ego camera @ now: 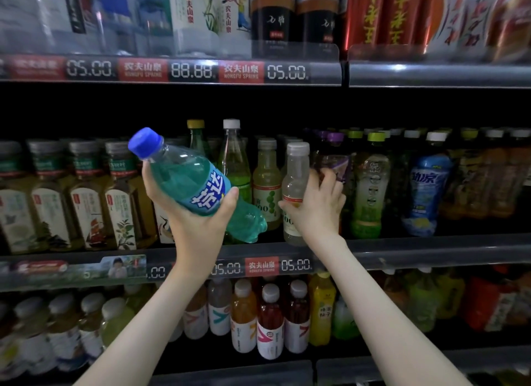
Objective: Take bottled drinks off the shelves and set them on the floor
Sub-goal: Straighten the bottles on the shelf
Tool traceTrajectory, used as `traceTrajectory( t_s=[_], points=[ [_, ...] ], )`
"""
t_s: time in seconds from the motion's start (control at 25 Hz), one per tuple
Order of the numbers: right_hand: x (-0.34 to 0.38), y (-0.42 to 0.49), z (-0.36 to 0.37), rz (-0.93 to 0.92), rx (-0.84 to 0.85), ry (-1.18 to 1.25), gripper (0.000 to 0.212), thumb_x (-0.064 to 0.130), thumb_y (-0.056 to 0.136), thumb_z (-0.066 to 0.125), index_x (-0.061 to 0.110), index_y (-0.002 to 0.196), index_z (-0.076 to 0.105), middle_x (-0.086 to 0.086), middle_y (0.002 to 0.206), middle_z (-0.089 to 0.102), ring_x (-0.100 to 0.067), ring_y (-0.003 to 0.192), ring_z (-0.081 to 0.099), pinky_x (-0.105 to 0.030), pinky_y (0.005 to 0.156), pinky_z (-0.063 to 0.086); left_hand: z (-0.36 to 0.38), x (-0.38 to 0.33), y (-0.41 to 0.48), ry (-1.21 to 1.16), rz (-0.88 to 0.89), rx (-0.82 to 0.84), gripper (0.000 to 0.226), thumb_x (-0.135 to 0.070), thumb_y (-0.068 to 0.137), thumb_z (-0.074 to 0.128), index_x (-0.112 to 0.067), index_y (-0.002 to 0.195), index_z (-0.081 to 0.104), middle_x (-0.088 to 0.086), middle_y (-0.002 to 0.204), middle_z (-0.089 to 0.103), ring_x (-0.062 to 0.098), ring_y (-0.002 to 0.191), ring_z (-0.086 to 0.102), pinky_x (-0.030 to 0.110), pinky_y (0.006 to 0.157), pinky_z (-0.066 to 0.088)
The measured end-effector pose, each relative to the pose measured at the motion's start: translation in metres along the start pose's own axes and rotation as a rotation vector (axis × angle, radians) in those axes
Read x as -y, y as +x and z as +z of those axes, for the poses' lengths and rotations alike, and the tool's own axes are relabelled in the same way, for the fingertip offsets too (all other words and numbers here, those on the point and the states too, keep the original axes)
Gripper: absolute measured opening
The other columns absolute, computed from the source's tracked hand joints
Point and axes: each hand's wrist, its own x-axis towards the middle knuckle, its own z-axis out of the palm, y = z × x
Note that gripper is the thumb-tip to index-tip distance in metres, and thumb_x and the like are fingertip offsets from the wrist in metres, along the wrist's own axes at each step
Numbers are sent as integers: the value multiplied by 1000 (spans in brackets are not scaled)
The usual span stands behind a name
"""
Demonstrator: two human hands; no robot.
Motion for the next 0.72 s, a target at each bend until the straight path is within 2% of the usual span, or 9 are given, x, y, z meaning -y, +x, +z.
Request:
traceTrajectory(
  t_s=[0.08,0.16,0.28,0.36,0.44,0.52,0.6,0.64,0.72],
  points=[
    [-6,1,3,-34,3,-94,98,51,81,67,14,152,10,-9,145,25,-27,128,24,-42,106,22,-4,-1,2,14,7,15,100,-21,73,78,-13,140,4,26,142,21,34,129,37,47,100,45],
    [-19,-2,9,-133,19,-122,105,47,82,68,23,153,-6,-9,147,25,-27,132,19,-47,110,10,-8,-4,2,27,6,-1,100,-17,72,79,-11,139,4,22,141,22,20,129,39,34,101,45],
    [-31,-3,13,-289,60,-237,97,43,84,66,33,153,-2,-12,155,19,-27,142,6,-51,111,-14,-9,-8,3,95,34,-27,101,-2,71,79,3,139,4,12,136,22,-8,121,37,11,96,39],
    [-33,-1,14,-279,76,-295,97,42,86,65,33,152,-4,-12,158,13,-26,144,-4,-51,108,-21,-8,-12,4,112,26,-35,101,-4,71,79,5,139,5,16,138,22,-6,122,37,11,97,39],
    [-29,-4,12,-310,58,-240,94,40,87,64,34,152,-4,-10,160,5,-23,142,-10,-52,110,-16,-6,-17,5,109,5,-24,101,-6,72,79,1,140,5,16,139,22,-2,123,38,15,98,40],
    [-13,-14,-8,-381,116,177,84,42,88,63,39,151,7,-2,160,10,-16,145,-1,-49,117,2,-5,-24,5,94,-24,12,101,-3,72,79,-3,142,5,12,140,24,0,126,38,20,101,41],
    [10,-32,-39,-404,336,703,84,37,87,66,49,146,9,19,155,18,-3,144,15,-32,118,21,-6,-37,5,2,-85,128,101,-4,74,78,-13,145,7,11,143,27,12,129,40,32,103,43],
    [22,-43,-53,-420,447,816,89,31,85,69,52,145,7,26,151,20,2,141,22,-23,115,28,-7,-46,4,-73,-138,206,101,-4,74,77,-15,146,8,10,143,31,15,128,43,35,102,45],
    [33,-65,-67,-425,595,884,99,15,84,72,49,147,4,24,149,28,5,135,33,-20,108,38,-6,-64,-3,-214,-295,326,98,2,74,76,-22,146,13,-2,135,43,9,122,51,29,95,49]
  ],
)
